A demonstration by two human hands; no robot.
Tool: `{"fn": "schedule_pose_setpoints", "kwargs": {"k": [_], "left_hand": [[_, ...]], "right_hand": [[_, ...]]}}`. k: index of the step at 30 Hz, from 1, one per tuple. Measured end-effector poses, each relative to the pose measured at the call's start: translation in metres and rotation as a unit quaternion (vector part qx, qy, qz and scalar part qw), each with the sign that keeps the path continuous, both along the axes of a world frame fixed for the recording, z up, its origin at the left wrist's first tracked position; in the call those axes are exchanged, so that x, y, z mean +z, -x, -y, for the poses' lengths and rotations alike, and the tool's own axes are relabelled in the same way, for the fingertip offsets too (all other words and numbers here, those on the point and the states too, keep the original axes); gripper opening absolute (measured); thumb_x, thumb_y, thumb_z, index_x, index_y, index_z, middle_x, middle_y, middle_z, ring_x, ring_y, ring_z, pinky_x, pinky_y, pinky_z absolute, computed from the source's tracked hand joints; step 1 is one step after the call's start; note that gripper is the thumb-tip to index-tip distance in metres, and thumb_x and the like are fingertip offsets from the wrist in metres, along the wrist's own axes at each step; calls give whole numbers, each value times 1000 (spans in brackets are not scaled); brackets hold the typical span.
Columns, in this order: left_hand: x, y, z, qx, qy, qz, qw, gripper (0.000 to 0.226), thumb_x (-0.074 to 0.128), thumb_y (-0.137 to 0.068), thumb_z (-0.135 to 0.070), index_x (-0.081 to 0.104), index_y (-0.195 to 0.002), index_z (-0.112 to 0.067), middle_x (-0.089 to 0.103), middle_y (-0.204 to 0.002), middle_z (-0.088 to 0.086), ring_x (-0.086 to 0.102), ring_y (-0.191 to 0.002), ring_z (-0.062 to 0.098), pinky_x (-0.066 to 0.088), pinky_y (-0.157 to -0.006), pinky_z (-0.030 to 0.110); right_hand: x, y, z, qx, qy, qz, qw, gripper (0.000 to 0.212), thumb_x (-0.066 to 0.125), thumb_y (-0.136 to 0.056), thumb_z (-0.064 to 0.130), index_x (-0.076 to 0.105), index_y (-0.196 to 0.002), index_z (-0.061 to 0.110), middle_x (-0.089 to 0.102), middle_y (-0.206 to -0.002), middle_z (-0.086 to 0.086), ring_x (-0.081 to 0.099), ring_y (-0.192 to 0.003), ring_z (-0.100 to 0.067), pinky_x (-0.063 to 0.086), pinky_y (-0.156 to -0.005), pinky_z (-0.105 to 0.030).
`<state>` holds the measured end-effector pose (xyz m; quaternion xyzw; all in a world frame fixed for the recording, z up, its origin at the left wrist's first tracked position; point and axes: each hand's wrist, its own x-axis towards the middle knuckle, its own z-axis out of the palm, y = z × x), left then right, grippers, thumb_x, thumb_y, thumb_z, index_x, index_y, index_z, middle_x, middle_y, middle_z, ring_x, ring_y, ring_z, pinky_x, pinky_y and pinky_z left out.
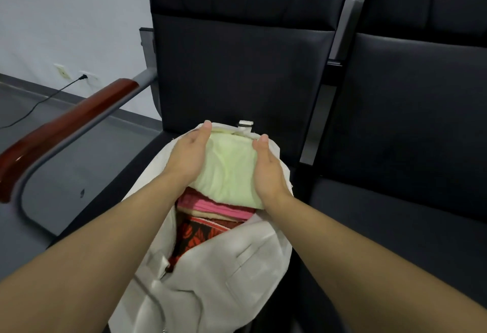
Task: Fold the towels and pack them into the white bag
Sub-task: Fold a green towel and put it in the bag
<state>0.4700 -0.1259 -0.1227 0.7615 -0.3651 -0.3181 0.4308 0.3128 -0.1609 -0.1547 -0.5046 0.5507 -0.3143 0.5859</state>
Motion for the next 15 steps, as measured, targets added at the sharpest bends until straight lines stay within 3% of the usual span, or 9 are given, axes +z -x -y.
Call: {"fn": "schedule_pose_setpoints", "kwargs": {"k": [3, 5, 6, 8, 9, 13, 15], "left_hand": [[-16, -2, 6, -63, -101, 77, 990, 59, 24, -104, -64, 55, -138, -27, 55, -139, -1, 46, -126, 19, 30, -107, 33], [-26, -6, 3, -89, -182, 73, 976, 75, 19, -100, -71, 43, -153, -23, 40, -159, 6, 36, -144, 25, 24, -118, 37], [-28, -8, 0, -91, -205, 58, 973, 80, 18, -99, -74, 40, -155, -21, 36, -161, 6, 33, -148, 26, 21, -119, 38], [-29, -11, -6, -79, -204, 61, 974, 88, 18, -94, -79, 43, -153, -18, 40, -159, 8, 36, -146, 27, 23, -118, 38], [-27, -12, -9, -67, -185, 75, 978, 90, 18, -93, -80, 47, -151, -18, 44, -156, 9, 40, -143, 27, 25, -116, 38], [-19, -6, -25, -14, -111, 113, 987, 85, 15, -97, -75, 64, -133, -16, 63, -124, 7, 53, -123, 25, 35, -100, 35], [-15, 0, -37, -38, -121, 123, 984, 82, 14, -98, -73, 65, -132, -18, 65, -127, 8, 55, -124, 26, 36, -97, 35]], "right_hand": [[7, 1, 8, 26, -15, -81, 996, 63, 19, -104, 61, 65, -107, 18, 50, -79, 6, 55, -83, -12, 37, -83, -21], [4, 3, 11, 41, -21, -121, 992, 63, 19, -105, 59, 63, -113, 15, 50, -80, 4, 57, -99, -20, 33, -85, -24], [1, 5, 11, 50, -27, -123, 991, 67, 18, -105, 60, 62, -125, 14, 59, -92, 1, 56, -108, -21, 32, -88, -25], [-8, 7, 7, 72, -16, -119, 990, 71, 15, -104, 62, 55, -141, 18, 64, -125, -2, 54, -121, -20, 32, -94, -24], [-10, 7, 3, 81, 2, -114, 990, 70, 13, -103, 62, 53, -144, 21, 62, -130, 1, 54, -123, -18, 31, -95, -23], [-6, 11, -26, 86, 90, -98, 987, 62, 14, -103, 62, 50, -145, 34, 57, -131, 15, 49, -124, -7, 26, -98, -21], [-2, 13, -37, 103, 83, -94, 987, 63, 12, -102, 64, 50, -144, 35, 60, -131, 14, 52, -123, -9, 30, -97, -22]]}}
